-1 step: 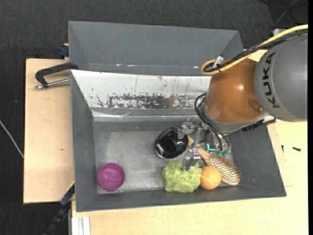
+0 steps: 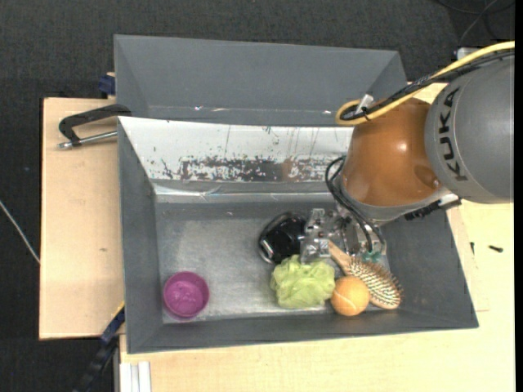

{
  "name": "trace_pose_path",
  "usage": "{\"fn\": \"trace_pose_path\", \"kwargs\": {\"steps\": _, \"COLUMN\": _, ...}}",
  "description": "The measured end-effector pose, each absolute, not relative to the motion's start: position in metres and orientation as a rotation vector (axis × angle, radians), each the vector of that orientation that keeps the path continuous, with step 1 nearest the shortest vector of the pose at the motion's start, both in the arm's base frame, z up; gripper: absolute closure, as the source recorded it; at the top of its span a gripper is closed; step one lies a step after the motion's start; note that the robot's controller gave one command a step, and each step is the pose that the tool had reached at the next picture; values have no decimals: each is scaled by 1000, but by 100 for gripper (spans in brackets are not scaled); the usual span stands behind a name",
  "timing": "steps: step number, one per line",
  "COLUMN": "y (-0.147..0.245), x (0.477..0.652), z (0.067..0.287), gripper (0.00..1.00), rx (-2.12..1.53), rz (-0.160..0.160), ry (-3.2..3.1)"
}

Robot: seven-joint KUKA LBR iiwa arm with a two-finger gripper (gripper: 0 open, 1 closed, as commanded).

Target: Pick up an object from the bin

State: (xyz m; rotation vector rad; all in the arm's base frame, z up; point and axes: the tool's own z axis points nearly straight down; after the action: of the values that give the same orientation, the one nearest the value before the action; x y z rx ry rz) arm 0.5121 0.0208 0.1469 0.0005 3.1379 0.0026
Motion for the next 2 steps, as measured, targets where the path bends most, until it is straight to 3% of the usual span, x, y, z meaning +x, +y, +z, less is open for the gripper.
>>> {"fn": "trace_pose_path", "kwargs": {"steps": 1, "y": 21, "x": 512, "z": 147, "gripper": 100, "rx": 1, "rz": 3, "ry": 3138}}
{"fn": "trace_pose_path", "kwargs": {"steps": 2, "y": 0, "x": 536, "z": 154, "gripper": 100, "rx": 23, "rz": 3, "ry": 3139}}
